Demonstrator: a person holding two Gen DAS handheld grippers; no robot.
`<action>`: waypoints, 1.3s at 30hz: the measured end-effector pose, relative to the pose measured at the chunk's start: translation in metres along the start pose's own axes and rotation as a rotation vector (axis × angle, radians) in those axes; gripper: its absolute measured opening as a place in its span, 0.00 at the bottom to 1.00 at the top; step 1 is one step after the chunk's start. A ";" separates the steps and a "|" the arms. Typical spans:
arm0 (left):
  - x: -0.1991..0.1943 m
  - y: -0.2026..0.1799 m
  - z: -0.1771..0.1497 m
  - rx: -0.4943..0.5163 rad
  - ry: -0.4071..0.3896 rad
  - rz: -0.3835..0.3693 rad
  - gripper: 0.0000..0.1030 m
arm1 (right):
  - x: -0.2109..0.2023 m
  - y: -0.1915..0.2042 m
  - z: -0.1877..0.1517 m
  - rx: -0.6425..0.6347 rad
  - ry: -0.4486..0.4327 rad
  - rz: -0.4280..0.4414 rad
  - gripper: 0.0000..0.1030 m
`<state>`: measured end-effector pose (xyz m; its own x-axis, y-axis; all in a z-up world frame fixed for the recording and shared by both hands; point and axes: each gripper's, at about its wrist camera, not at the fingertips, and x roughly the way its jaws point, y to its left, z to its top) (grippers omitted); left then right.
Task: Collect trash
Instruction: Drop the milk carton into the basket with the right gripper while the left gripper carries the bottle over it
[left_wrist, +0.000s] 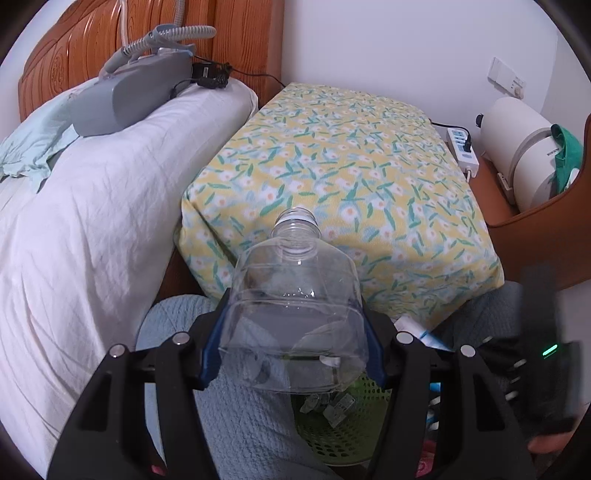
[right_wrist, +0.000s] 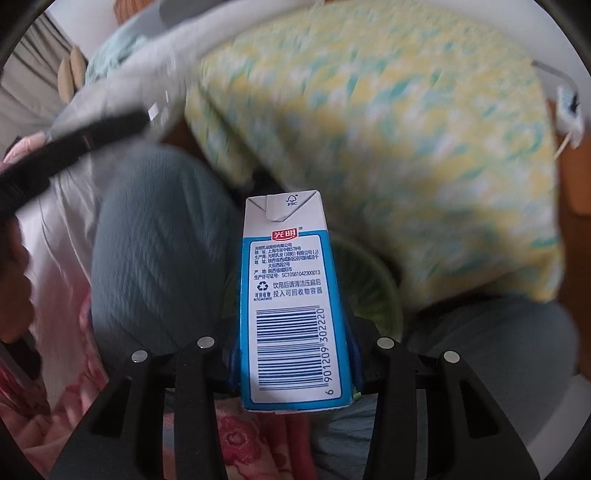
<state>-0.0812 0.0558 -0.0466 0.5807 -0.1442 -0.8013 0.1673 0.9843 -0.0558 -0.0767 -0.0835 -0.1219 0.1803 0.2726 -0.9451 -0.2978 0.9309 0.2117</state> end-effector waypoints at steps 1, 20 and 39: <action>0.001 0.001 -0.001 -0.002 0.003 -0.002 0.57 | 0.012 0.002 -0.002 -0.007 0.028 0.000 0.42; 0.021 0.000 -0.018 0.000 0.058 -0.036 0.57 | 0.177 -0.003 -0.018 -0.092 0.375 -0.098 0.44; 0.030 -0.012 -0.032 0.093 0.119 -0.077 0.57 | 0.043 -0.009 -0.024 -0.044 0.128 -0.118 0.77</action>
<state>-0.0913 0.0424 -0.0891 0.4656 -0.2007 -0.8619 0.2844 0.9562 -0.0690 -0.0889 -0.0859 -0.1707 0.0959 0.1265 -0.9873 -0.3232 0.9421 0.0893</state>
